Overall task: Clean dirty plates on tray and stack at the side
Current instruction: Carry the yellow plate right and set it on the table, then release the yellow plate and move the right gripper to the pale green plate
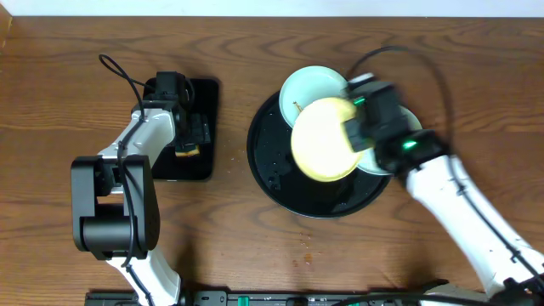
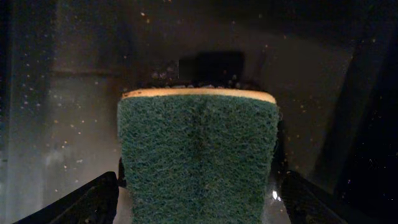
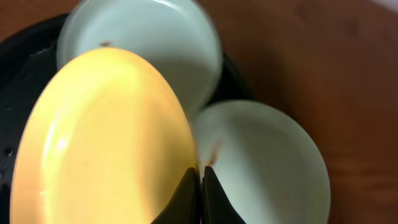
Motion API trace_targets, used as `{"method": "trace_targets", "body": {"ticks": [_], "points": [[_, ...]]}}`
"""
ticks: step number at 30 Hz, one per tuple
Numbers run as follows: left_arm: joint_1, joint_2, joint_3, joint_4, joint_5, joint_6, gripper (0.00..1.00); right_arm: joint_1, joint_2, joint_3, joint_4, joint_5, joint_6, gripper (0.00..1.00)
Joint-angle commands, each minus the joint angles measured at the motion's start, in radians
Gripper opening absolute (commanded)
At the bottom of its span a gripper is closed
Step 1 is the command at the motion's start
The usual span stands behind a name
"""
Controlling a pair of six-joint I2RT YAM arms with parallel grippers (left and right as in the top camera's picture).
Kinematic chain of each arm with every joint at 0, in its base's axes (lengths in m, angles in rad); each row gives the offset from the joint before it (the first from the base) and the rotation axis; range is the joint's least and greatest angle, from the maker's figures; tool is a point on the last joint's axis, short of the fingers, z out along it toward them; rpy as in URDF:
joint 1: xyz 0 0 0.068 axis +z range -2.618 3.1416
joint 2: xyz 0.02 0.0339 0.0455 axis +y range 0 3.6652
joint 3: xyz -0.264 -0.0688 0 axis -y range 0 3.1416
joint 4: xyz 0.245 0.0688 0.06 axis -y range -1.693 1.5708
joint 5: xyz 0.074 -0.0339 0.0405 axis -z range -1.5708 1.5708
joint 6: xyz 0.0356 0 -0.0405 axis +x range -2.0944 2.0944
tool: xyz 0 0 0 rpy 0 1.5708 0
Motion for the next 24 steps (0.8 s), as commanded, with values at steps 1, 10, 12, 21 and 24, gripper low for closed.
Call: {"method": "trace_targets", "body": {"ticks": [1,10,12,21,24], "points": [[0.002,-0.004,0.000,-0.002,-0.008,0.013,0.84,-0.197,-0.028,0.004,0.010,-0.304,0.067,0.01],[0.002,-0.004,0.000,-0.002,-0.008,0.013,0.84,-0.735,0.024,0.004,0.041,-0.380,0.145,0.01],[0.002,-0.004,0.000,-0.002,-0.008,0.013,0.84,-0.818,0.054,0.004,0.060,-0.372,0.145,0.01],[0.002,-0.004,0.000,-0.002,-0.009,0.013,0.84,-0.962,0.240,0.003,0.133,-0.372,0.090,0.01],[0.002,-0.004,0.000,-0.002,-0.008,0.013,0.84,-0.963,0.296,0.003,0.167,-0.372,0.089,0.01]]}}
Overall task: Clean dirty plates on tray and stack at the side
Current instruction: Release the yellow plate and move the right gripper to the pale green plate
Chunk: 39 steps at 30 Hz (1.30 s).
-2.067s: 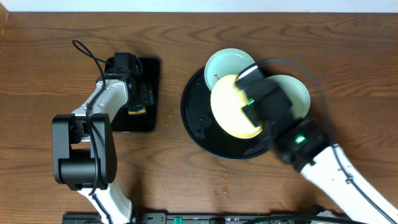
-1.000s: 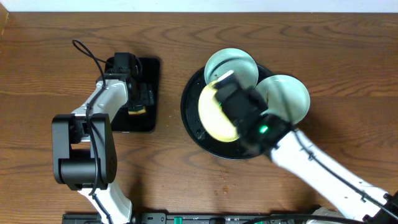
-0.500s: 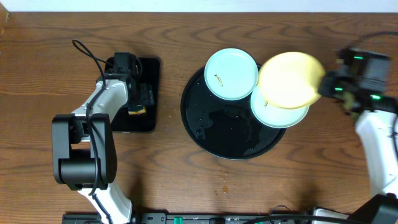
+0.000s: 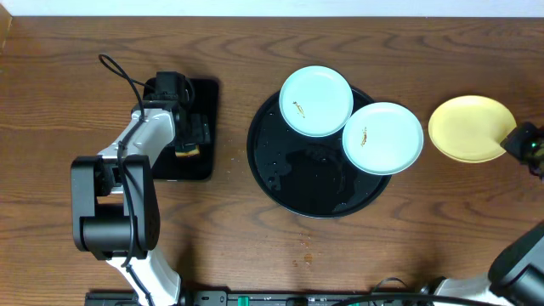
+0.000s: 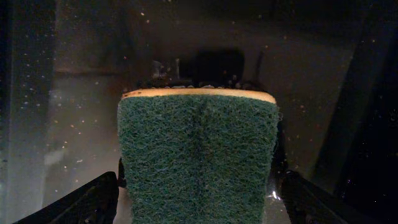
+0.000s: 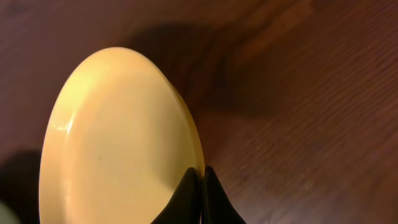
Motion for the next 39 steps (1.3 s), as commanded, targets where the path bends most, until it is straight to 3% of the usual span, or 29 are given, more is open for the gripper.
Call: {"method": "trace_targets", "body": {"ticks": [1,3,8,14,18,23,26,31,39], "points": [[0.003,-0.004,0.000,-0.002,-0.008,0.013,0.84,-0.003,0.050,0.003,0.026,-0.026,-0.021,0.08],[0.003,-0.004,0.000,-0.002,-0.008,0.013,0.84,-0.003,0.069,0.003,0.037,-0.031,-0.021,0.35],[0.003,-0.004,0.000,-0.002,-0.008,0.013,0.84,-0.003,0.054,0.018,0.014,-0.121,-0.047,0.49],[0.003,-0.004,0.000,-0.002,-0.008,0.013,0.84,0.075,-0.037,0.128,-0.142,-0.217,-0.106,0.51],[0.003,-0.004,0.000,-0.002,-0.008,0.013,0.84,0.261,-0.075,0.239,-0.327,-0.182,-0.243,0.51],[0.003,-0.004,0.000,-0.002,-0.008,0.013,0.84,0.503,-0.069,0.275,-0.439,-0.169,-0.369,0.54],[0.003,-0.004,0.000,-0.002,-0.008,0.013,0.84,0.637,-0.047,0.274,-0.408,-0.098,-0.372,0.60],[0.003,-0.004,0.000,-0.002,-0.008,0.013,0.84,0.798,0.013,0.274,-0.299,0.045,-0.345,0.63],[0.003,-0.004,0.000,-0.002,-0.008,0.013,0.84,0.858,0.191,0.274,-0.116,0.128,-0.346,0.63]]}}
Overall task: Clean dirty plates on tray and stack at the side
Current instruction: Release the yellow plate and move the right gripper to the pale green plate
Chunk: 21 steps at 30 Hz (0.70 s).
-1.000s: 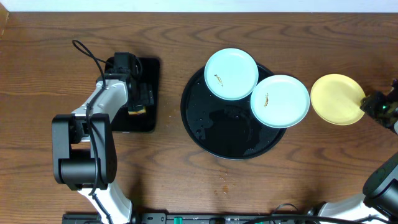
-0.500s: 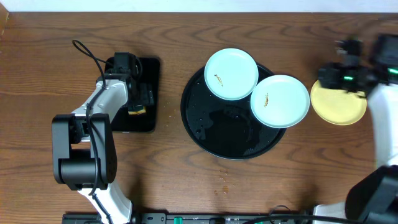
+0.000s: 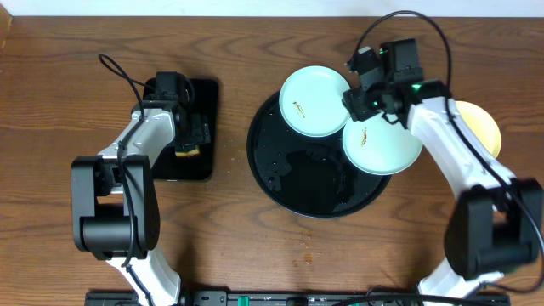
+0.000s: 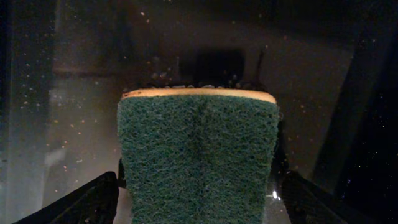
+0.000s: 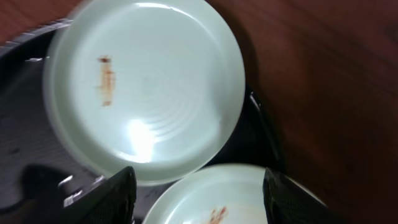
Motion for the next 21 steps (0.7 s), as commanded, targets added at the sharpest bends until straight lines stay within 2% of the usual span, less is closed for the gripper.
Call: {"method": "trace_targets", "body": {"ticks": [1,8,12,13,15,16,21], "points": [[0.002,-0.004,0.000,-0.002,-0.008,0.013,0.84,0.002,0.076,-0.002,0.051,0.055,-0.009,0.62],[0.002,-0.004,0.000,-0.002,-0.008,0.013,0.84,0.001,0.204,-0.002,0.219,0.069,-0.008,0.63],[0.002,-0.004,0.000,-0.002,-0.008,0.013,0.84,0.002,0.237,-0.002,0.271,0.063,0.011,0.57],[0.002,-0.004,0.000,-0.002,-0.008,0.013,0.84,0.003,0.240,-0.002,0.278,0.061,0.016,0.52],[0.002,-0.004,0.000,-0.002,-0.008,0.013,0.84,0.009,0.244,-0.002,0.290,0.061,0.018,0.16],[0.002,-0.004,0.000,-0.002,-0.008,0.013,0.84,0.011,0.244,-0.002,0.290,0.061,0.018,0.02],[0.002,-0.004,0.000,-0.002,-0.008,0.013,0.85,0.023,0.243,-0.002,0.276,0.061,0.070,0.01]]}}
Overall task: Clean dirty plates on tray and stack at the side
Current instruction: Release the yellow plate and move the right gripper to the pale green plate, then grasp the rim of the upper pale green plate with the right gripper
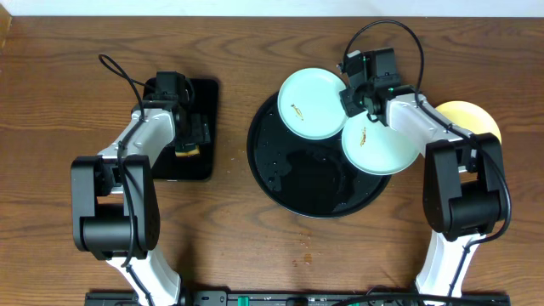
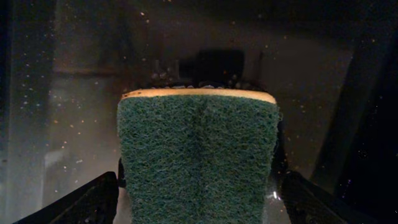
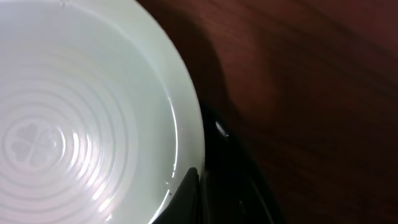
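Observation:
Two pale green plates lie on the round black tray (image 1: pixel 280 174): the upper one (image 1: pixel 313 104) and the lower right one (image 1: pixel 380 140), each with a brown smear. My right gripper (image 1: pixel 351 93) is shut on the right rim of the upper plate (image 3: pixel 87 124), its fingertips (image 3: pixel 194 186) pinching the edge. A yellow plate (image 1: pixel 476 119) rests on the table to the right, partly hidden by the right arm. My left gripper (image 2: pixel 199 190) is shut on a green sponge (image 2: pixel 198 155) over the small black tray (image 1: pixel 204 98).
Bare wood table surrounds both trays. The right arm crosses above the lower right plate and the yellow plate. Small crumbs lie on the wood below the round tray (image 1: pixel 306 242).
My right gripper was open above the two pale plates; now it has dropped to the upper plate's right rim and shut on it. The left arm and sponge have not moved.
My right gripper held the yellow plate over the round tray, then held it down on the table at the far right. Later it had let go and hung open over the pale plates. Now it grips the upper pale plate. The left gripper kept the sponge throughout.

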Motion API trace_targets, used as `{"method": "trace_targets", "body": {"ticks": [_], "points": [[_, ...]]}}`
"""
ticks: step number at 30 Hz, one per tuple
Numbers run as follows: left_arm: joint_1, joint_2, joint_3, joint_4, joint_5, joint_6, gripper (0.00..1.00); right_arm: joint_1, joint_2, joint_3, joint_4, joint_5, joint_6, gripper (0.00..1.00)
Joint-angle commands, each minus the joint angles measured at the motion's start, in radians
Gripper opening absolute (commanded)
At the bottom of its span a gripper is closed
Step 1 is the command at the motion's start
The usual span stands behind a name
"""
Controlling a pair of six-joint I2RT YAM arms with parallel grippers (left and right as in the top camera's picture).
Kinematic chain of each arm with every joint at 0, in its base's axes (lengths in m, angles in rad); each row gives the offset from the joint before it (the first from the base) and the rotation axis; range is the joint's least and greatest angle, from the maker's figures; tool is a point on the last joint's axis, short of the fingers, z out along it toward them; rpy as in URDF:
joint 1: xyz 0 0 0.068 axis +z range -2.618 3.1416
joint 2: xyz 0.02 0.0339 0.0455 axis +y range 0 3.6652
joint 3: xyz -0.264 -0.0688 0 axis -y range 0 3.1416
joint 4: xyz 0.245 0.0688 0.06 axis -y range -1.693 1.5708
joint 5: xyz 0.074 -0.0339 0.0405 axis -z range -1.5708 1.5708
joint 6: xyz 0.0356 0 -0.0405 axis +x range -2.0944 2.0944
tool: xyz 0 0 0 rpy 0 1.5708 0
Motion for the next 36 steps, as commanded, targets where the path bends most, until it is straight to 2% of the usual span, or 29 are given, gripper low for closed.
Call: {"method": "trace_targets", "body": {"ticks": [1,6,11,14,17,19,21,22,24,26,27,32,36], "points": [[0.002,-0.004,0.000,-0.002,-0.008,0.013,0.84,0.020,0.009,-0.001,-0.015,-0.002,0.060,0.01],[0.002,-0.004,0.000,-0.002,-0.008,0.013,0.84,0.029,-0.043,-0.001,-0.068,-0.011,0.212,0.01],[0.002,-0.004,0.000,-0.002,-0.008,0.013,0.85,0.057,-0.129,-0.001,-0.137,-0.101,0.361,0.01],[0.002,-0.004,0.000,-0.002,-0.008,0.013,0.84,0.094,-0.163,-0.001,-0.231,-0.126,0.476,0.01],[0.002,-0.004,0.000,-0.002,-0.008,0.013,0.84,0.140,-0.170,-0.001,-0.356,-0.126,0.523,0.01],[0.002,-0.004,0.000,-0.002,-0.008,0.013,0.84,0.174,-0.167,-0.001,-0.413,-0.101,0.520,0.02],[0.002,-0.004,0.000,-0.002,-0.008,0.013,0.84,0.205,-0.168,-0.001,-0.417,-0.015,0.475,0.09],[0.002,-0.004,0.000,-0.002,-0.008,0.013,0.85,0.212,-0.168,-0.001,-0.404,0.017,0.446,0.18],[0.002,-0.004,0.000,-0.002,-0.008,0.013,0.84,0.215,-0.168,0.000,-0.362,0.064,0.367,0.47],[0.002,-0.004,0.000,-0.002,-0.008,0.013,0.84,0.197,-0.168,0.000,-0.325,0.073,0.285,0.64],[0.002,-0.004,0.000,-0.002,-0.008,0.013,0.85,0.181,-0.167,0.000,-0.305,0.073,0.249,0.67],[0.002,-0.004,0.000,-0.002,-0.008,0.013,0.84,0.094,-0.156,-0.001,-0.215,-0.037,0.121,0.65],[0.002,-0.004,0.000,-0.002,-0.008,0.013,0.84,0.070,-0.116,-0.001,-0.148,-0.134,0.041,0.53]]}}
